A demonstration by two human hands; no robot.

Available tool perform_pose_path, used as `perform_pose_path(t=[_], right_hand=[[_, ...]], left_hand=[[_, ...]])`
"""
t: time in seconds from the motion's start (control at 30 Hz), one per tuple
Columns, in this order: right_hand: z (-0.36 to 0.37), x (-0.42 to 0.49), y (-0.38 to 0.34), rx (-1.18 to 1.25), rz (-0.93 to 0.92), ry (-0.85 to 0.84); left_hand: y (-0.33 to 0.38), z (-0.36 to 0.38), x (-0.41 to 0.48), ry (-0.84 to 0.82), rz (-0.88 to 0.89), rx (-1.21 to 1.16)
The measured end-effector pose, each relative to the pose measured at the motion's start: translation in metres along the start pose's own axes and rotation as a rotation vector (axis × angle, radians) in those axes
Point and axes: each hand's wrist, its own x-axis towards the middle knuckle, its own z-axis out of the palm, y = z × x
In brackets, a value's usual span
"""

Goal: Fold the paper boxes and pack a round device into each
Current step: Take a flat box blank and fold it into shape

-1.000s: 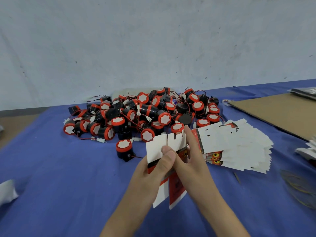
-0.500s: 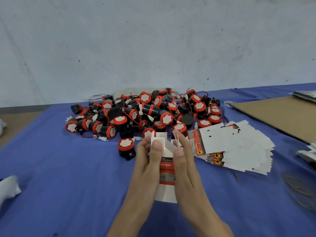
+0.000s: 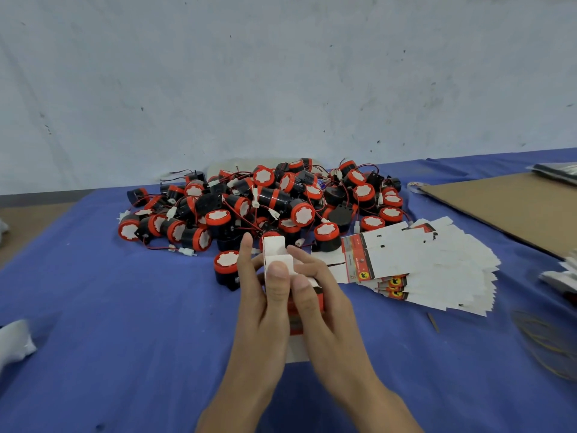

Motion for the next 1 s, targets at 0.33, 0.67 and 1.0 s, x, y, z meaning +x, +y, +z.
perform_pose_path(t=[0.33, 0.67, 1.0], right_hand=[[-0.004, 0.001, -0.002, 0.003, -0.049, 0.024], [-0.009, 0.004, -0.003, -0.150, -0.174, 0.070], [-0.028, 0.009, 0.006, -0.349, -0.322, 0.227]], left_hand=[[0.000, -0.005, 0.005, -0.122, -0.048, -0.028], [0.001, -0.003, 0.003, -0.151, 0.061, 0.045], [-0.010, -0.005, 0.012, -0.376, -0.175, -0.077]])
